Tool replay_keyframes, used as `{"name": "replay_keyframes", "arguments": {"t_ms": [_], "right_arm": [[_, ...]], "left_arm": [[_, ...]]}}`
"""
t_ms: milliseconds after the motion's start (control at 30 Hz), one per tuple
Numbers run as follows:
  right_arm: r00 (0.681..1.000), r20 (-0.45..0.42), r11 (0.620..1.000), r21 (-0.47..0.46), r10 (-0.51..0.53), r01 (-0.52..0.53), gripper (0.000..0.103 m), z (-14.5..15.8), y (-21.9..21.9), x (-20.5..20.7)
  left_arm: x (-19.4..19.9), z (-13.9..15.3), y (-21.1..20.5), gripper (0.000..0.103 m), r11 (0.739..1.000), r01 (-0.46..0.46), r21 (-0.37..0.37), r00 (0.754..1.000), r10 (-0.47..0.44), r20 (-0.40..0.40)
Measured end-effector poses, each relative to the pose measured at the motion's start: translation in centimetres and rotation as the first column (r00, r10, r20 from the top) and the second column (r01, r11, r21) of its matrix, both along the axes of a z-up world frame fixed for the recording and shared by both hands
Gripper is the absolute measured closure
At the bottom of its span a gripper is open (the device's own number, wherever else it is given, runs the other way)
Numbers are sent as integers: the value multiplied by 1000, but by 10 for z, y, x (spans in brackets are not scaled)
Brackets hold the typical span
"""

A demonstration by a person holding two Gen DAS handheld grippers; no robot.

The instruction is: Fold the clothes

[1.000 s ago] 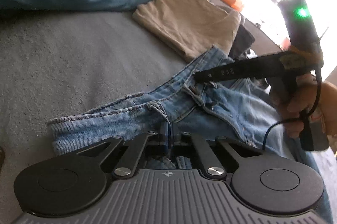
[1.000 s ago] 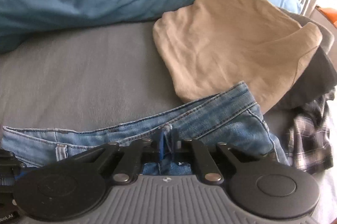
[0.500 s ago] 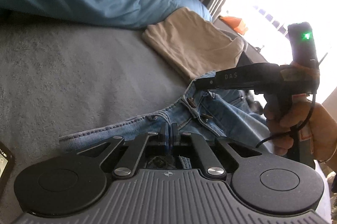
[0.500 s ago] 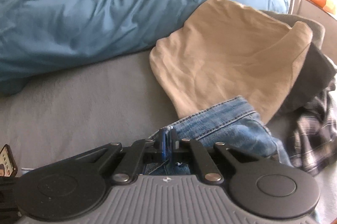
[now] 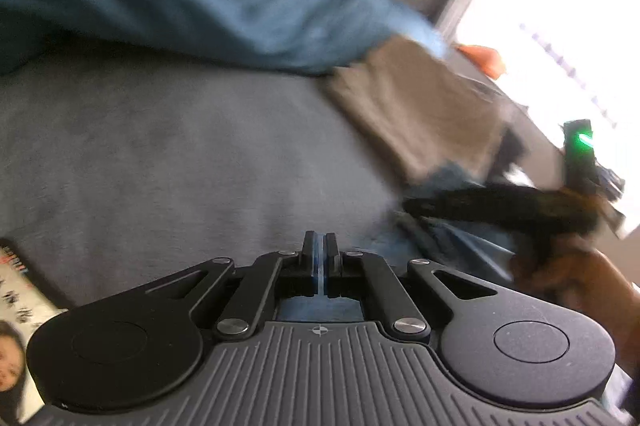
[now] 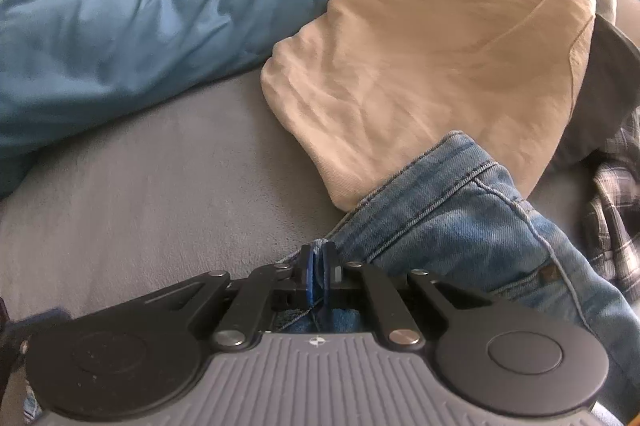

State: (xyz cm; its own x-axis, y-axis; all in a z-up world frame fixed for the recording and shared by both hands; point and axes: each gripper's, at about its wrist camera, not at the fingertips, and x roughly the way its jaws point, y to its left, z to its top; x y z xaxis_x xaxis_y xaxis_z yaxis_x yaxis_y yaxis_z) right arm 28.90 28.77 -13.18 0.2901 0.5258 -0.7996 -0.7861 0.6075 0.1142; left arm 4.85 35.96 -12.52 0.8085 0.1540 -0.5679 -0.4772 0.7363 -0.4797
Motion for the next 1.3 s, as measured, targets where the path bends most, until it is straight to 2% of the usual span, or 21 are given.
{"name": "replay_keyframes", "arguments": {"t_ms": [67,100,133,200,300,400,533,600,633,700,733,767,800,833,900,967,1033,1167,1233,1300], "right_arm": [[999,-38,1000,17,-20,20,95,6,-4,5],[997,-69,999,31,-33,35,85,11,-8,9],[994,-99,997,52,-49,54,72,17,-14,13],[992,-90,990,100,-92,101,57,37,-33,17],[988,-56,970,189,-146,154,56,75,-76,23],[971,-63,928,287,-229,238,54,117,-138,26],[933,-98,854,377,-347,358,54,162,-236,12],[911,-194,798,440,-363,411,53,175,-285,3],[899,-259,757,487,-352,436,53,180,-309,-5],[872,-331,678,549,-361,489,53,187,-353,-28],[861,-331,662,551,-386,508,53,189,-369,-40],[847,-319,661,530,-425,531,53,189,-381,-53],[834,-285,681,483,-473,551,53,188,-390,-66],[825,-240,707,429,-511,563,53,185,-391,-77],[821,-123,773,285,-557,567,54,171,-383,-99],[839,20,834,128,-543,537,55,152,-365,-119],[865,119,872,2,-487,490,56,131,-349,-133],[906,166,893,-170,-390,416,57,82,-326,-139],[939,135,903,-261,-317,342,57,54,-322,-143],[945,190,878,-357,-267,320,60,33,-319,-148]], "left_arm": [[6,2,-8,103,998,51,-34,999,-50,20],[8,2,-10,103,996,68,-62,997,-66,32],[11,2,-13,102,994,75,-80,997,-73,31],[17,1,-17,103,995,63,-81,998,-63,-5],[22,6,-21,103,995,85,-50,996,-85,-5],[40,12,-29,102,990,142,0,990,-142,-10],[83,10,-43,102,981,193,22,981,-192,-38],[105,9,-49,99,976,218,32,975,-216,-52],[117,8,-52,98,972,230,43,972,-228,-61],[135,0,-58,97,970,229,81,971,-222,-88],[141,-5,-60,97,970,222,100,972,-212,-101],[146,-12,-62,97,970,215,116,973,-201,-115],[149,-18,-64,96,970,209,126,973,-193,-126],[149,-24,-65,96,969,208,133,973,-191,-129],[147,-30,-71,95,958,210,198,975,-190,-112],[144,-33,-78,95,945,209,251,977,-189,-104],[143,-34,-78,95,944,205,260,978,-184,-101],[143,-33,-79,95,942,204,267,978,-182,-105],[143,-32,-79,95,941,204,271,978,-181,-107],[144,-33,-80,95,941,204,272,978,-181,-107]]}}
